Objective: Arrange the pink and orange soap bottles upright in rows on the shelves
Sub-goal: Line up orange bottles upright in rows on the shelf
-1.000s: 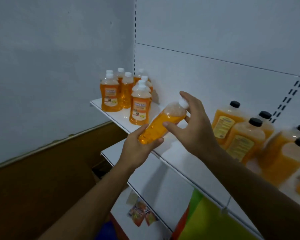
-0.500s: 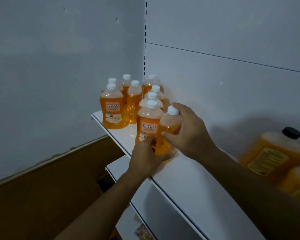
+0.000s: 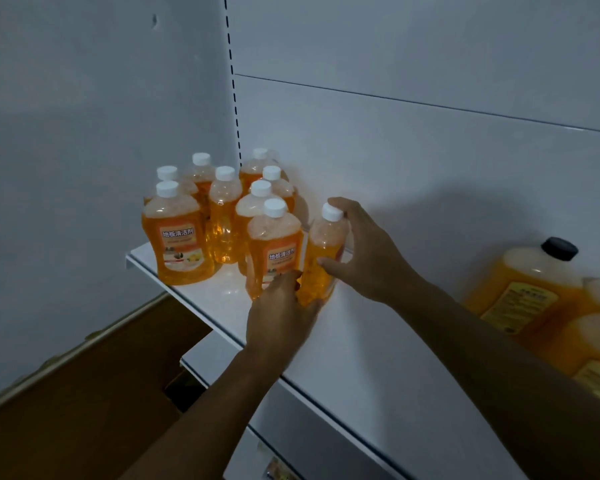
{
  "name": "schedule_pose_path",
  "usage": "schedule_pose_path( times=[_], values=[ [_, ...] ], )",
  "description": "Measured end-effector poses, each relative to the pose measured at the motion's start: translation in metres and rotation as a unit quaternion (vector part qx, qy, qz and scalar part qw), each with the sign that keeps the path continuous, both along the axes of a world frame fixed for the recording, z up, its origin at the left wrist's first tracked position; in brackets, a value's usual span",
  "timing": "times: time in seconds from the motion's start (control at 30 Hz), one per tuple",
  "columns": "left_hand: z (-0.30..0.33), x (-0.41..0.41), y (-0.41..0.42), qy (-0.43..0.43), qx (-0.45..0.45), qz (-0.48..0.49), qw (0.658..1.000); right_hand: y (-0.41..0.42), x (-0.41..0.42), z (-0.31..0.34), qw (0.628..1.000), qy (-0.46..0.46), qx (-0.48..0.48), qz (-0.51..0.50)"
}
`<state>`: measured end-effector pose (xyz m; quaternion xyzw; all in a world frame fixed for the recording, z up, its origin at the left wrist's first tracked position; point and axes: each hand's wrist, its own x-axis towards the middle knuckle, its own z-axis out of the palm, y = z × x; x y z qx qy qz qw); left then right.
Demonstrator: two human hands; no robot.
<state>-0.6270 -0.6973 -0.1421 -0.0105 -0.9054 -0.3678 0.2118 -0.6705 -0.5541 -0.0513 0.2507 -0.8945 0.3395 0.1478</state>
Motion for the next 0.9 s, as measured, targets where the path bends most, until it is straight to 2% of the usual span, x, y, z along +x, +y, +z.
schedule_pose_path(
  times=[0.13,0.2,0.33,0.47,0.63,0.77,0.9],
  values=[
    [-0.001,0.001,-0.005,-0.015,-0.020,-0.008,1.000,0.004,-0.003,-0.003,1.000,-0.007,0.012,-0.016],
    [-0.001,0.004,-0.004,-0.017,-0.059,-0.019,0.998,0.005,0.001,-0.004,0.999,-0.016,0.027,-0.017],
    [-0.006,0.013,0.007,-0.025,-0.122,-0.105,0.987,0.009,0.019,-0.010,0.997,-0.047,0.025,-0.057],
    [-0.002,0.028,0.028,-0.029,-0.133,-0.170,0.976,0.029,0.049,-0.013,0.993,-0.054,0.057,-0.093],
    [0.008,0.061,0.066,-0.043,-0.170,-0.187,0.967,0.070,0.106,-0.017,0.989,-0.076,0.063,-0.110],
    [0.009,0.091,0.101,-0.021,-0.201,-0.211,0.956,0.110,0.158,-0.017,0.987,-0.082,0.045,-0.131],
    [0.004,0.134,0.144,0.047,-0.204,-0.249,0.945,0.165,0.224,-0.012,0.985,-0.079,0.012,-0.155]
  ],
)
